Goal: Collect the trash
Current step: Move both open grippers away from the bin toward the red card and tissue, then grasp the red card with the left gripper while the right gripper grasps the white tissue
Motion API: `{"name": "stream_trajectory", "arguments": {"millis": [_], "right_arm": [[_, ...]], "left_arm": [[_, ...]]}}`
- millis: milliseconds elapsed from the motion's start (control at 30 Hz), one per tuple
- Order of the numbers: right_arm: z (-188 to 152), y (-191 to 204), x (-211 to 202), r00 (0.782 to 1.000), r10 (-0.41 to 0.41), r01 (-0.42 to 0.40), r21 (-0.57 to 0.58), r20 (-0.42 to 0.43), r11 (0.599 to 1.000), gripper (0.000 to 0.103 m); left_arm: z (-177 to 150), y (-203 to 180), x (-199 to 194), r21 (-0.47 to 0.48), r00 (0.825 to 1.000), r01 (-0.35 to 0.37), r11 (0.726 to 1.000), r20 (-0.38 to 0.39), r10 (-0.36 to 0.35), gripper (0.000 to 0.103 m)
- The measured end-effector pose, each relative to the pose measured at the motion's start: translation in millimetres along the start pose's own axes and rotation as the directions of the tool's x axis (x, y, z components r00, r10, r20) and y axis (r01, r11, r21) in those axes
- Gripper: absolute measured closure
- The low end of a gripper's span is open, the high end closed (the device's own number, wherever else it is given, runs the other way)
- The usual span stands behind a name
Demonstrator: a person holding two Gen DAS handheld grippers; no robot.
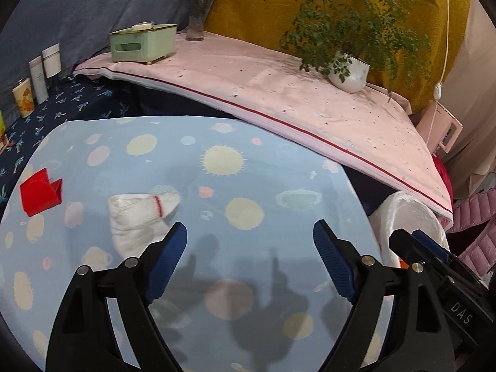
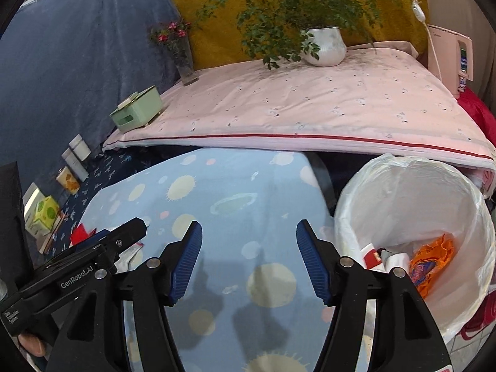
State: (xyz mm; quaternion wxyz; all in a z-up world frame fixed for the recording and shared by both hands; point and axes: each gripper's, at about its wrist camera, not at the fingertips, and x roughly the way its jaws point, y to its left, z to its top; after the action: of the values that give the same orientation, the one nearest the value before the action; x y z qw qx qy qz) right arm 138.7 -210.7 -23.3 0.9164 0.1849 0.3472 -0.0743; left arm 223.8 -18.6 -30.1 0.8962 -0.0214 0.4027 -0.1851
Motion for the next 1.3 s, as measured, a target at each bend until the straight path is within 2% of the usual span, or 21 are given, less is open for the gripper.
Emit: {"name": "stream_trajectory", "arguments": {"millis": [100, 167, 300, 433, 600, 767, 900, 1033, 1300], "right_arm": [[-5, 27, 11, 0.999, 0.028, -0.029, -0.039, -0.026, 0.999, 0.041], [-9, 44, 18, 0.998, 0.043, -0.046, -0.067, -0.044, 0.997, 0.039], [-18, 83, 37, 0.993, 0.078, -0.088, -0.119, -0.087, 0.989, 0.038], [-27, 113, 57, 0.986, 0.102, -0.121, -0.145, -0.136, 0.982, 0.038], [-39, 147, 85, 0.975, 0.118, -0.150, -0.165, -0.190, 0.975, 0.038], [-47, 174, 111, 0.969, 0.110, -0.153, -0.188, -0.223, 0.970, 0.038], [-49, 192, 128, 0.966, 0.104, -0.155, -0.208, -0.237, 0.966, 0.038], [-51, 201, 142, 0.965, 0.095, -0.151, -0.220, -0.246, 0.964, 0.038], [-50, 209, 159, 0.964, 0.084, -0.144, -0.227, -0.253, 0.963, 0.037]], "left_arm": [[-2, 31, -3, -0.018, 0.997, -0.075, 0.997, 0.010, 0.075, 0.017], [-4, 53, -4, -0.030, 0.993, -0.116, 0.993, 0.011, 0.117, 0.016], [-9, 105, -6, -0.056, 0.977, -0.214, 0.975, 0.002, 0.215, 0.013], [-13, 159, -6, -0.102, 0.959, -0.283, 0.954, -0.026, 0.282, 0.011], [-14, 218, 1, -0.144, 0.941, -0.337, 0.930, -0.063, 0.332, 0.010], [-10, 254, 8, -0.204, 0.945, -0.326, 0.923, -0.049, 0.323, 0.010], [-4, 271, 21, -0.245, 0.946, -0.323, 0.914, -0.075, 0.314, 0.008], [1, 283, 30, -0.283, 0.941, -0.338, 0.898, -0.081, 0.329, 0.008], [16, 288, 46, -0.288, 0.943, -0.330, 0.899, -0.063, 0.326, 0.008]]}}
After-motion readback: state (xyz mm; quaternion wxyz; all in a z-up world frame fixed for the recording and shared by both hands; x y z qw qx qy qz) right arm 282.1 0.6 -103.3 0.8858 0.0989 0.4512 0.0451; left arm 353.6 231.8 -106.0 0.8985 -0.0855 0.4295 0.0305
